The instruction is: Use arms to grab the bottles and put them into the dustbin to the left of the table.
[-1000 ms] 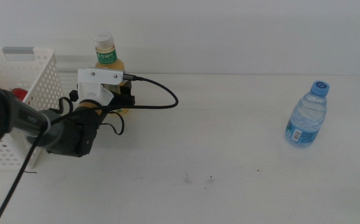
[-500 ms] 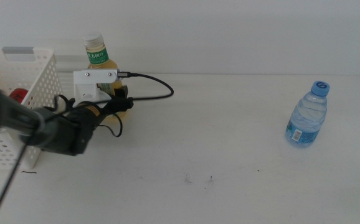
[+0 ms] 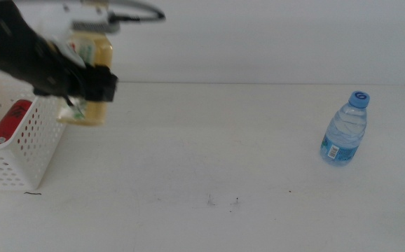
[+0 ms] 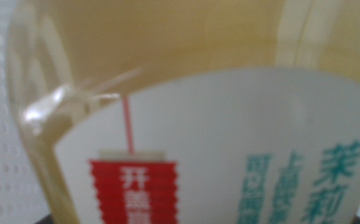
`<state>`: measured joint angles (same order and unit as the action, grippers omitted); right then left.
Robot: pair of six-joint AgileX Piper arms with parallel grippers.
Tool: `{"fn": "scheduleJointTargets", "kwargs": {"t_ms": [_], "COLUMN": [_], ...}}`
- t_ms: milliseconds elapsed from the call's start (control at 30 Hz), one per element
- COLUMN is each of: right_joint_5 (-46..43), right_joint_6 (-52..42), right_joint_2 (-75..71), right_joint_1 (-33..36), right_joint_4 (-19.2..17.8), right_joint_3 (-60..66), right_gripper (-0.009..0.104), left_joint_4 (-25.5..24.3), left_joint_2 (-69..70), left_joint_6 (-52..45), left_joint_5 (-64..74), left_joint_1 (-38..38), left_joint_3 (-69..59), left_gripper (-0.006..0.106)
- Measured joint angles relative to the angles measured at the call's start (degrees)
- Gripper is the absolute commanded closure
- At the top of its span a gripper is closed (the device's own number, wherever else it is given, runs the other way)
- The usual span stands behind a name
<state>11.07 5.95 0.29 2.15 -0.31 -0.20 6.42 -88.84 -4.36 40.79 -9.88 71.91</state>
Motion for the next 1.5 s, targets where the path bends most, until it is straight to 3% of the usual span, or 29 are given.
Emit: {"fn": "scheduleJointTargets", "kwargs": {"t_ms": [100,333,533,1100,1267,1367,1467,1500], "right_joint_5": [0.00,0.00,0.00,0.00,0.00,0.00,0.00,0.00], "right_joint_6": [0.00,0.00,0.00,0.00,0.00,0.00,0.00,0.00], "right_joint_2": [0.00,0.00,0.00,0.00,0.00,0.00,0.00,0.00], "right_joint_1": [0.00,0.00,0.00,0.00,0.00,0.00,0.00,0.00], "right_joint_4": [0.00,0.00,0.00,0.00,0.00,0.00,0.00,0.00], "right_joint_3": [0.00,0.00,0.00,0.00,0.00,0.00,0.00,0.00], "right_gripper": [0.005,0.005,0.005,0.005,0.005,0.005,0.005,0.005], "left_joint_4": [3.96,0.57,-0.08,-3.63,-3.38,-3.38,-3.27,-3.15], "left_joint_2": [-0.85,-8.00,-12.98,-23.22,-24.33,-24.99,-25.51,-25.51], "left_joint_6": [-8.37,-14.14,-18.18,-19.48,-20.46,-20.93,-21.15,-21.15], "left_joint_5": [11.58,28.39,30.43,30.58,30.58,30.46,30.46,30.01], "left_joint_1": [4.30,16.09,23.58,25.82,25.82,25.82,25.82,25.82], "left_joint_3": [7.45,23.05,27.91,28.14,28.14,28.14,28.14,28.14], "left_gripper": [0.102,0.102,0.102,0.100,0.077,0.049,0.013,0.006]}}
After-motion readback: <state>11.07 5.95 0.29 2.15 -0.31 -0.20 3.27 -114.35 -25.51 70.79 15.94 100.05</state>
